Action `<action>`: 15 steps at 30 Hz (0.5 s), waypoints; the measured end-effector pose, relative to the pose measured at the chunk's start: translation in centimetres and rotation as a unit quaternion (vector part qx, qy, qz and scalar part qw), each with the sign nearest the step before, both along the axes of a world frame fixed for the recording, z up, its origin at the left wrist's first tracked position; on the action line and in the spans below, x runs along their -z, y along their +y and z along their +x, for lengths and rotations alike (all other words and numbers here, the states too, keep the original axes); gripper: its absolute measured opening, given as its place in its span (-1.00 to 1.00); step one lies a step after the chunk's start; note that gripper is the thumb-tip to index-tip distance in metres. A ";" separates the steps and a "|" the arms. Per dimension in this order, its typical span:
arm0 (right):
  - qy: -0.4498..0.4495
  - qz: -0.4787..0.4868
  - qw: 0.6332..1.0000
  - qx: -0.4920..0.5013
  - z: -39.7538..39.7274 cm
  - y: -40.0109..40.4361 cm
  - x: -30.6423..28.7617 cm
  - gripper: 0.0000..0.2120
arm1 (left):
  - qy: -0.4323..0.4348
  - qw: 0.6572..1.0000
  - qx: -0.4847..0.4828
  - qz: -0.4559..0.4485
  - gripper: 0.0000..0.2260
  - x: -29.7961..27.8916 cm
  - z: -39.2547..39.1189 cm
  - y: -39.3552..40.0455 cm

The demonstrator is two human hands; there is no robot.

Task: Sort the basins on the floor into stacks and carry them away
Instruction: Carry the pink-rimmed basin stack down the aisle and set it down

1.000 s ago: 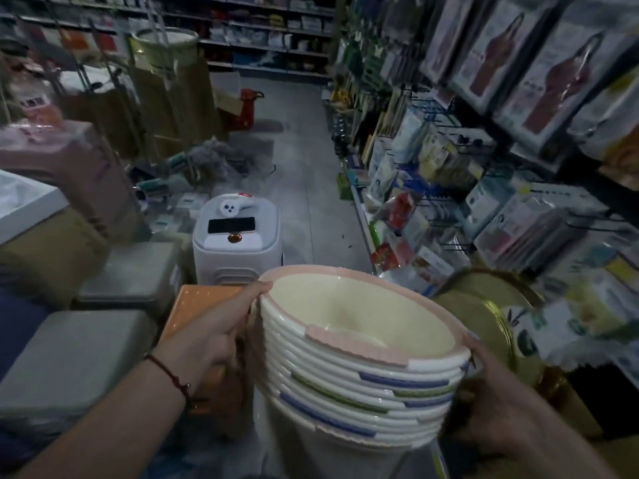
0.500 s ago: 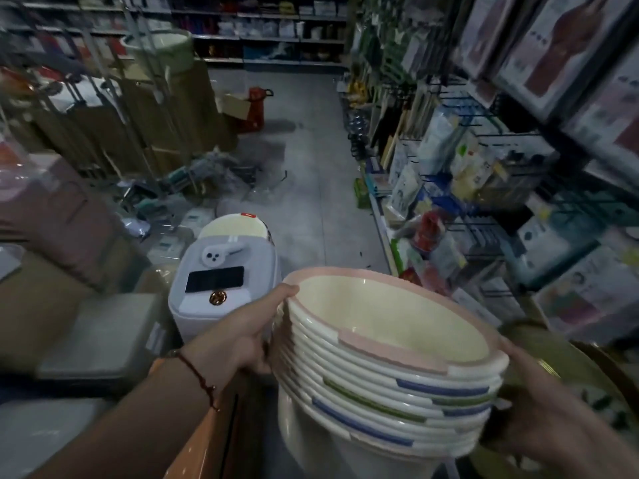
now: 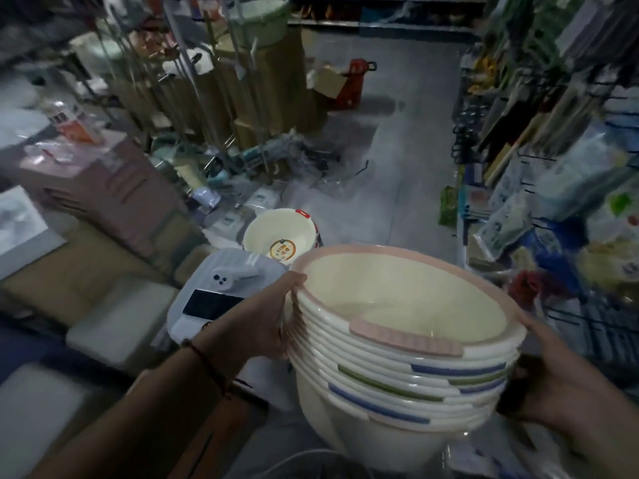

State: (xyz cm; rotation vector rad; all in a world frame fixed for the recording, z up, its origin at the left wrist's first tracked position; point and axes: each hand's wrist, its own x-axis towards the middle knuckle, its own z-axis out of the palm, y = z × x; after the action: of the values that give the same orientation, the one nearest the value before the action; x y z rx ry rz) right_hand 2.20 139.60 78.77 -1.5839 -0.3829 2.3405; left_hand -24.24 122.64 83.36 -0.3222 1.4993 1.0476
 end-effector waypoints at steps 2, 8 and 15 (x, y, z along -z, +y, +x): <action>-0.017 -0.015 0.996 -0.081 -1.4 4.1 -0.7 -0.57 | -0.005 1.000 -0.021 -0.002 -0.65 0.6 -1.8 2.0; -0.038 -0.026 0.988 -0.149 -12.3 12.5 -1.5 -0.54 | -0.009 0.996 -0.087 0.017 -0.13 5.6 -10.5 8.0; -0.168 0.016 0.967 -0.190 -27.9 22.5 2.4 -0.52 | -0.034 0.993 -0.111 -0.026 -0.39 12.3 -24.3 17.2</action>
State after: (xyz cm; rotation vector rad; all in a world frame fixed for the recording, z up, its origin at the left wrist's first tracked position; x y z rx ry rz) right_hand -25.69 162.13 76.37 -2.0500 -0.8642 2.2975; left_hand -48.51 139.85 71.06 -0.5657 1.4547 1.1612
